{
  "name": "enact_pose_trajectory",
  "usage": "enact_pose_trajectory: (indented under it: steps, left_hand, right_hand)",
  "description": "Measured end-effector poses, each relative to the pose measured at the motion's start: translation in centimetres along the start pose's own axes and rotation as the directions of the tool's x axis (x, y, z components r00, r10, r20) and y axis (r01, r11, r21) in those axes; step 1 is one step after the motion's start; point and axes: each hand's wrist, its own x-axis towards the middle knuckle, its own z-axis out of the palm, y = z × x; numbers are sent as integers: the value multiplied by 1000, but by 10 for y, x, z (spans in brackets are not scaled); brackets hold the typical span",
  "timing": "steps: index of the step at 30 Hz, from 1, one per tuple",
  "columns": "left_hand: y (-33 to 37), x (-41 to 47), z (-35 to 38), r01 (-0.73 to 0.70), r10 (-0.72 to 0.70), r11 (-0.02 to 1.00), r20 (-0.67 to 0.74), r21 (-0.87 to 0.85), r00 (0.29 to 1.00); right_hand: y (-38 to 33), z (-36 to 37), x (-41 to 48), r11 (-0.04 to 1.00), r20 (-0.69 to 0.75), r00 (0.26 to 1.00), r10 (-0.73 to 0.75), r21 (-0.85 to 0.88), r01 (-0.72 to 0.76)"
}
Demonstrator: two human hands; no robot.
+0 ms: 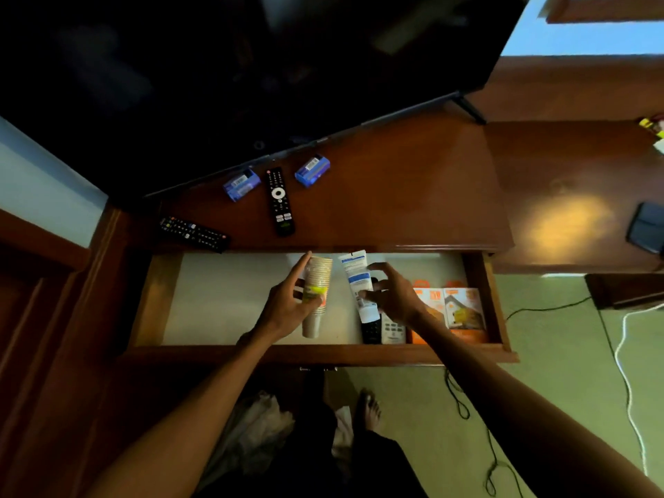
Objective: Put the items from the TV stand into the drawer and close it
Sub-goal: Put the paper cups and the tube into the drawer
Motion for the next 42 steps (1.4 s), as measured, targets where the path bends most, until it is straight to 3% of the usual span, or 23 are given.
enact_pose_trajectory:
  steps: [8,14,19,23,28,42]
  left_hand:
    - [-41,28,27,-4,-16,986,117,166,993]
    - [-69,53,40,234,-242,967,69,101,968]
    - [-81,63,48,323,-326,945,82,41,942]
    - [-79,63,50,324,-327,945,68,53,943]
    - [-75,59,51,327,-333,943,132,67,934]
    - [-54,47,52,363,-382,923,199,126,902]
  right_hand:
    - [50,44,5,997,-37,999,12,-74,-15]
    - [59,84,28,992,-118,986,114,-31,-118]
    - [54,102,38,983,-49,984,174,-43,-176]
    - [48,113,36,970,-48,980,193,-144,-198]
    - [41,104,33,902,-41,984,175,-393,-176]
    - [37,79,27,878,76,978,194,-459,-138]
